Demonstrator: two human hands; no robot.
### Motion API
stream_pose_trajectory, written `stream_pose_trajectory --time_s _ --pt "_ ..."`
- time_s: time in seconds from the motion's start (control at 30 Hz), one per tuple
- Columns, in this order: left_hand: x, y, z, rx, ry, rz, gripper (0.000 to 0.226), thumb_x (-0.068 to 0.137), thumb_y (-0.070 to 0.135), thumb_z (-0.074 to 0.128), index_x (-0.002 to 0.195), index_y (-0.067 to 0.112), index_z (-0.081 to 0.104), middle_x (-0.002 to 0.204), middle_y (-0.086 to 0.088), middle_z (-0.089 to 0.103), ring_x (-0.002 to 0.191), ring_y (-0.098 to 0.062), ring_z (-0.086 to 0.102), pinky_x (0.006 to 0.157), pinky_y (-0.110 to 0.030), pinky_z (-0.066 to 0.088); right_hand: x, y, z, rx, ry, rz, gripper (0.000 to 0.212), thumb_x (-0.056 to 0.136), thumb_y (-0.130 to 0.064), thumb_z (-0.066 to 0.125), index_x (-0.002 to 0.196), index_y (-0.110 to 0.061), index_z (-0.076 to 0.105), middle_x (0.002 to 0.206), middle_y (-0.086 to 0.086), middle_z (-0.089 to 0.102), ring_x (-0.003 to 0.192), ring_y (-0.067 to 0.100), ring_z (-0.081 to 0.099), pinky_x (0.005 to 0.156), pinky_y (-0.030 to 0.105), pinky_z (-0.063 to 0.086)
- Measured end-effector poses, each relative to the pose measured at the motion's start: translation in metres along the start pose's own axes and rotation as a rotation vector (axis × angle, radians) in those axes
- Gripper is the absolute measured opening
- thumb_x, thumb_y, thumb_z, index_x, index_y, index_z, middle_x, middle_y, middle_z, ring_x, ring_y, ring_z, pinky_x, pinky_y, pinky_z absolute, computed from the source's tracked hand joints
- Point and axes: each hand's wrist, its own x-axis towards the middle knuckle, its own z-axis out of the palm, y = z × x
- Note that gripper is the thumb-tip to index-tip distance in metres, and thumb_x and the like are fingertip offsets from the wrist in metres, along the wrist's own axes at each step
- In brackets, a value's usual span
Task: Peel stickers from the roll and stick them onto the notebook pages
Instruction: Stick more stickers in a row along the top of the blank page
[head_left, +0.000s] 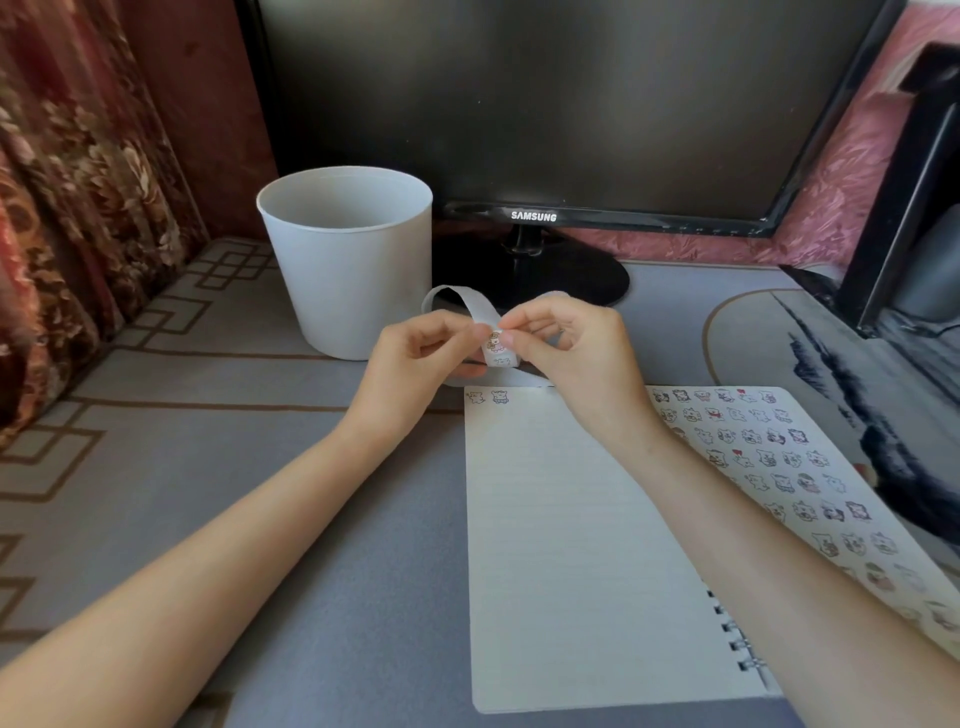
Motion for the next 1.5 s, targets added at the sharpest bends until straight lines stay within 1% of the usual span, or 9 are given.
stream_pose_trajectory --time_s 0.1,0.27,0.37,0.53,0.8,0.97,1.13,1.23,1.5 --pt "0.000 0.000 0.000 -0.006 0.004 -0.009 0.016 0.091 0.011 0.059 0.084 0.004 0.071 0.087 -0.012 0.071 0.084 -0.021 0.069 0.078 -0.024 0.056 -0.001 -0.004 0.000 -0.050 -0.001 -0.007 0.008 0.081 -0.008 0.071 0.086 -0.015 0.073 0.077 -0.015 0.067 0.070 -0.002 0.057 0.068 0.010 0.042" --pt "0.000 -0.001 0.001 0.008 0.015 -0.008 0.016 0.090 0.011 0.060 0.081 0.006 0.072 0.081 -0.004 0.071 0.082 -0.017 0.069 0.080 -0.026 0.056 -0.005 -0.011 -0.003 -0.103 -0.019 -0.027 0.007 0.082 -0.005 0.070 0.086 -0.008 0.073 0.073 -0.015 0.063 0.055 -0.010 0.053 0.059 0.005 0.038" --pt "0.000 -0.001 0.001 0.018 0.021 0.000 0.016 0.090 0.010 0.061 0.081 0.003 0.071 0.079 -0.001 0.071 0.079 -0.012 0.068 0.081 -0.025 0.056 -0.004 -0.008 -0.001 -0.142 -0.013 -0.014 0.005 0.079 -0.014 0.074 0.083 -0.017 0.072 0.075 -0.013 0.066 0.064 -0.001 0.056 0.065 0.011 0.040" --pt "0.000 -0.002 0.003 0.037 0.026 0.002 0.018 0.090 0.010 0.060 0.084 -0.004 0.070 0.081 -0.010 0.066 0.076 -0.011 0.064 0.080 -0.027 0.057 -0.003 -0.002 -0.001 -0.237 0.006 -0.076 0.010 0.076 -0.022 0.076 0.075 -0.025 0.067 0.084 -0.008 0.063 0.071 0.016 0.053 0.077 0.039 0.048" --pt "0.000 -0.001 0.003 -0.031 0.028 -0.055 0.020 0.090 0.012 0.060 0.086 -0.005 0.069 0.091 -0.021 0.066 0.084 -0.021 0.065 0.083 -0.034 0.057 -0.004 -0.005 -0.006 -0.316 -0.040 -0.164 0.007 0.079 -0.019 0.074 0.078 -0.020 0.068 0.089 -0.003 0.058 0.080 0.012 0.045 0.077 0.030 0.043" --pt "0.002 -0.003 0.000 -0.063 0.071 -0.091 0.019 0.090 0.012 0.060 0.091 -0.005 0.069 0.101 -0.022 0.068 0.095 -0.031 0.067 0.084 -0.035 0.057 -0.005 -0.015 -0.008 -0.146 -0.061 -0.100 0.009 0.079 -0.015 0.074 0.076 -0.019 0.067 0.081 -0.008 0.060 0.071 0.006 0.048 0.069 0.011 0.036" --pt "0.002 -0.003 0.001 -0.059 0.078 -0.106 0.016 0.090 0.009 0.060 0.088 -0.005 0.068 0.092 -0.018 0.069 0.086 -0.021 0.068 0.077 -0.027 0.057 -0.003 -0.029 -0.019 0.093 -0.247 0.134 0.010 0.077 -0.013 0.076 0.075 -0.016 0.067 0.068 -0.008 0.064 0.061 0.002 0.054 0.056 0.012 0.042" --pt "0.002 -0.003 0.001 -0.048 0.065 -0.104 0.017 0.090 0.010 0.060 0.082 -0.003 0.068 0.089 -0.018 0.068 0.083 -0.020 0.067 0.079 -0.030 0.057 -0.003 -0.024 -0.025 -0.010 -0.365 0.335 0.010 0.077 -0.019 0.076 0.079 -0.013 0.069 0.060 -0.010 0.063 0.053 0.001 0.050 0.046 0.011 0.033" --pt "0.003 -0.009 0.001 -0.006 0.060 -0.103 0.021 0.090 0.013 0.062 0.081 -0.005 0.068 0.094 -0.025 0.066 0.086 -0.021 0.066 0.088 -0.034 0.055 -0.003 -0.005 -0.021 -0.148 -0.294 0.460 0.009 0.078 -0.021 0.074 0.081 -0.012 0.072 0.080 0.004 0.074 0.059 0.006 0.052 0.065 0.027 0.042"
